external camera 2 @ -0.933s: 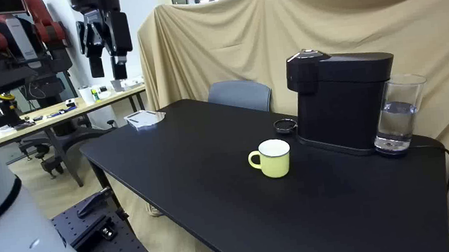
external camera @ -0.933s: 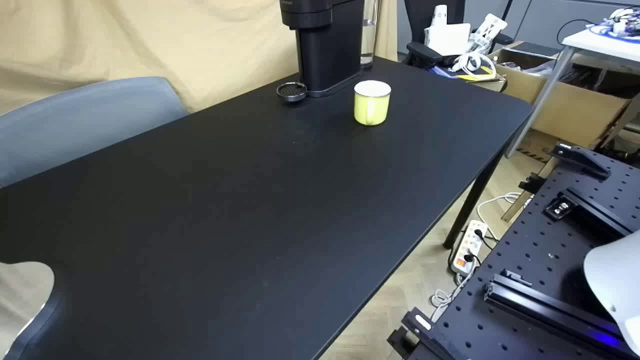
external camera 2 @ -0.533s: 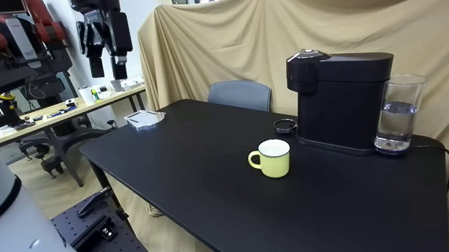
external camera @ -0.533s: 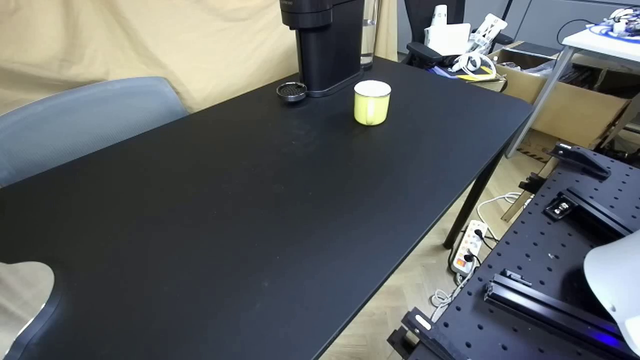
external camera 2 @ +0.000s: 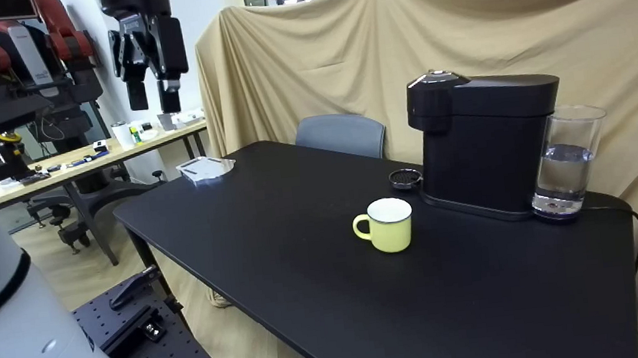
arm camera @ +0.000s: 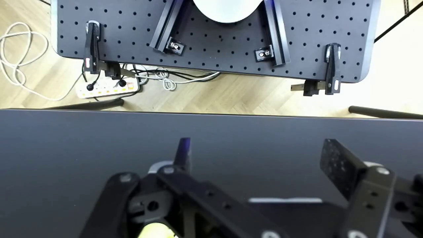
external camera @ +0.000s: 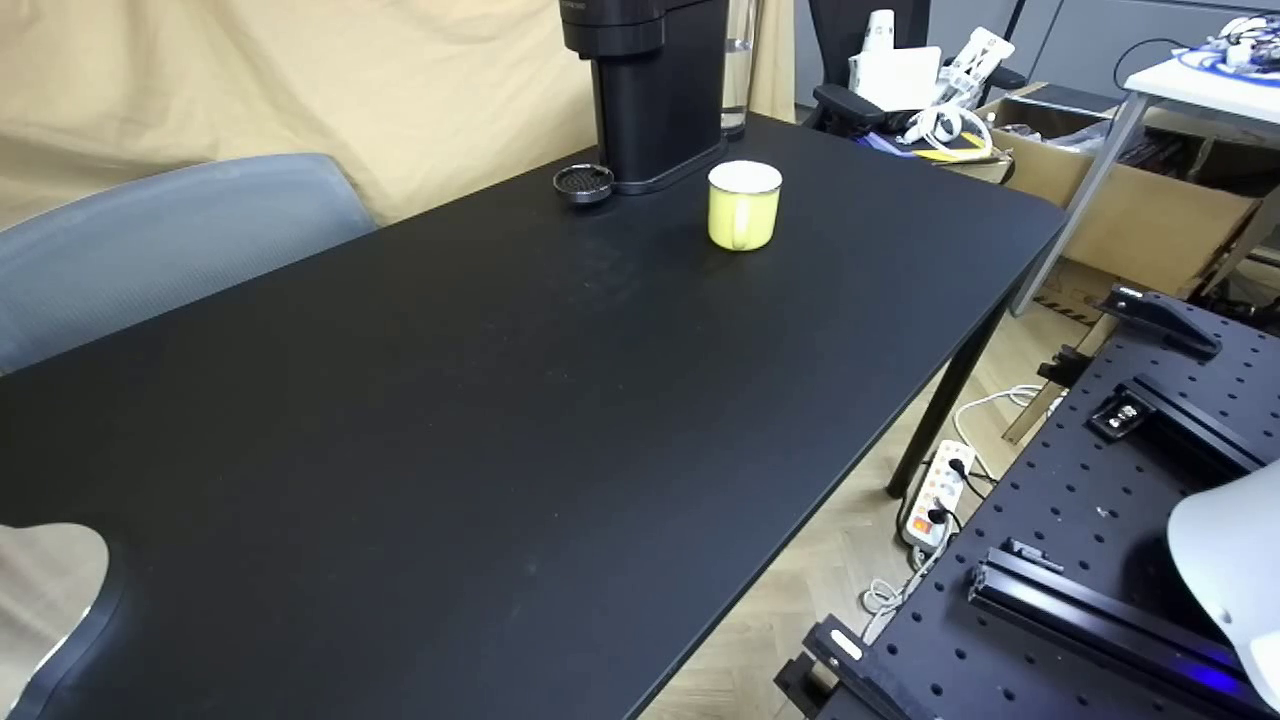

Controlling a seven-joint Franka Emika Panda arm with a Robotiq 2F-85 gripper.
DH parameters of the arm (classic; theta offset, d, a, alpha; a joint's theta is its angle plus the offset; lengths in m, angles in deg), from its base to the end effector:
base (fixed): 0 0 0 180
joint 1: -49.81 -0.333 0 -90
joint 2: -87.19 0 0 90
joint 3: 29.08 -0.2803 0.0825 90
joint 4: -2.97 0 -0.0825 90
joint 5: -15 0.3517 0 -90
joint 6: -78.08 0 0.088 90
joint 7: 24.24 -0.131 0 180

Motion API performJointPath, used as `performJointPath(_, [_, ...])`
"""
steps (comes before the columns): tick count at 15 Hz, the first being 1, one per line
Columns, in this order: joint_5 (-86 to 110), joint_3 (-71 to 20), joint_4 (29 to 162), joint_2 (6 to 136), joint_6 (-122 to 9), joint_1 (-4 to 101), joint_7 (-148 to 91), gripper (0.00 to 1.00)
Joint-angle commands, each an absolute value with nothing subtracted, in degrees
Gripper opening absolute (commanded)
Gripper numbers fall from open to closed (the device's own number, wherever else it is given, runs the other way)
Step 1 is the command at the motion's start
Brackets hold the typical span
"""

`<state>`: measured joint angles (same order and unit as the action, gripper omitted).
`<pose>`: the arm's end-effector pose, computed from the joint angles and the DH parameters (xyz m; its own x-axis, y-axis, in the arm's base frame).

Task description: Move the cup to the left.

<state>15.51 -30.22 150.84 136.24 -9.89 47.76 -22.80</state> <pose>0.2639 0.0160 0.4613 0.9796 0.0705 -0.1884 0.0721 -0.9974 0.0015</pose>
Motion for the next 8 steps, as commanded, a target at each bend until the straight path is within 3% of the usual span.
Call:
performJointPath(1, [15.17, -30.07, 150.70, 135.26, -12.00, 48.51, -23.62, 1.00])
performJointPath(8, [11.51, -26.41, 147.69, 119.81, -38.39, 54.81, -25.00, 1.00])
